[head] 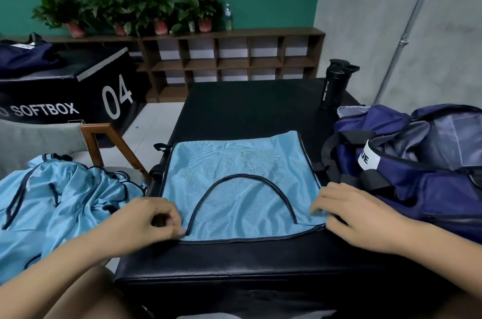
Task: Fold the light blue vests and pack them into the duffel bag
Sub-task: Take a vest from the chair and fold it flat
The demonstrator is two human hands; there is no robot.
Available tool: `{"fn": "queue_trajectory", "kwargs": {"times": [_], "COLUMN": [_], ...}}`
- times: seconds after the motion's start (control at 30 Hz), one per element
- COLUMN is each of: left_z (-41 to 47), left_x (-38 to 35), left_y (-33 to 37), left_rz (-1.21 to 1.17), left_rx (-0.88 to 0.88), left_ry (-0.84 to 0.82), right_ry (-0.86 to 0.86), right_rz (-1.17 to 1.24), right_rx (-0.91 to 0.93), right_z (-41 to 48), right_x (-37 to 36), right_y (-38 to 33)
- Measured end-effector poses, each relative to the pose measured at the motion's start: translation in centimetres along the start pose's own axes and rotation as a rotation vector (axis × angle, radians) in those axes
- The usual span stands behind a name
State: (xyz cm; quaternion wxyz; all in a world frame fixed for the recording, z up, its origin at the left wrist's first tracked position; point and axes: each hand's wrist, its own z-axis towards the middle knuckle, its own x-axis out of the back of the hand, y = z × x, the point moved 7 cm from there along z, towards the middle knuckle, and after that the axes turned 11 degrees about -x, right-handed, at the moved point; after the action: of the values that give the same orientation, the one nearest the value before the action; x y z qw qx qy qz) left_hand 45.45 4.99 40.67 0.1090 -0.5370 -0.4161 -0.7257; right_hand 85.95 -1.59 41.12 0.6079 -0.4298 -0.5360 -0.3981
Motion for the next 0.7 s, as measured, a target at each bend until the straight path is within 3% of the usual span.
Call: {"fn": "queue_trajectory", "kwargs": {"times": [0.1,0.2,0.37,0.7], "left_z": [1.1,1.9,2.9,6.7], "left_x": [1.7,3.3,2.1,2.9], "left_y": [-0.9,-2.9,-6.0,-8.2], "left_rz": [0.076,0.159,0.168,0.105], "left_rx": [0.083,0.206,0.408,0.446], "left_ry": [0.190,0.347,0.250,0.241], "right_ry": [0.086,0.103,0.061,0.212], "right_rz": [0.004,-0.164,-0.359,-0.371], "right_rx": [-0.033,-0.024,0.003,0.240], "right_z": [1.0,2.3,3.3,3.4], "right_x": [0.6,0.0,-1.3,-1.2], "right_y": [0.9,1.7,2.0,-1.7]}}
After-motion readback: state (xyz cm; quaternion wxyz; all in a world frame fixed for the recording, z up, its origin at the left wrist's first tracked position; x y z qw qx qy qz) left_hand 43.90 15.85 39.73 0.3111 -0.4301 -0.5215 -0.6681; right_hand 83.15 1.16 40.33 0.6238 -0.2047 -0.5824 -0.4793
